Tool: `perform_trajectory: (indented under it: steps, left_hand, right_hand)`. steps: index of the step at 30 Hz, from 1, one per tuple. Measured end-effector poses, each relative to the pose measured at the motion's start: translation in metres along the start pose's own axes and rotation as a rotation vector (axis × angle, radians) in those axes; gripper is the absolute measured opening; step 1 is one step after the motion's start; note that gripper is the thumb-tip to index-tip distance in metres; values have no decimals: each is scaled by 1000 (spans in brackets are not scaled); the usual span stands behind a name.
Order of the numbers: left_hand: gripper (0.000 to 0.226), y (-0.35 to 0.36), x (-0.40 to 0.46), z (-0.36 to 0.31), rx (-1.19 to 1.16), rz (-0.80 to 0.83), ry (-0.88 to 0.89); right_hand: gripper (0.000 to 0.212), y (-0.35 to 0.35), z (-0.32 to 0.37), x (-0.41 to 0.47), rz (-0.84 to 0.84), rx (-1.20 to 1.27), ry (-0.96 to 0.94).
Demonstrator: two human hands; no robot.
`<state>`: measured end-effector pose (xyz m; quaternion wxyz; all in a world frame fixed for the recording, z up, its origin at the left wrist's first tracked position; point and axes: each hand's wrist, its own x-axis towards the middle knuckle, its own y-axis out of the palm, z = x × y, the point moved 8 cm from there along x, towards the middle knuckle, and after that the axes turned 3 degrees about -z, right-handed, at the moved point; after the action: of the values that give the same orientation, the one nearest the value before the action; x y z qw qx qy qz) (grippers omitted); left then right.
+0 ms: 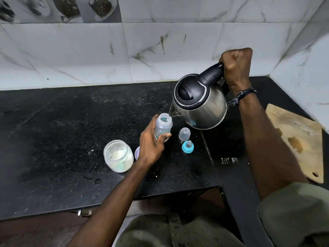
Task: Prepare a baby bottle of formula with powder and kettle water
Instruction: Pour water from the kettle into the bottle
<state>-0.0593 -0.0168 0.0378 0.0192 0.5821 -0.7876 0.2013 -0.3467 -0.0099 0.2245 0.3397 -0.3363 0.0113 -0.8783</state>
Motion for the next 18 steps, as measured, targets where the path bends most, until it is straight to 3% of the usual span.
perform_trajectory:
  steps: [18]
  left_hand:
    - [80,-1,-16,-2,-16,23,-11]
  right_hand:
    - [35,0,13,-11,29,-33,-49]
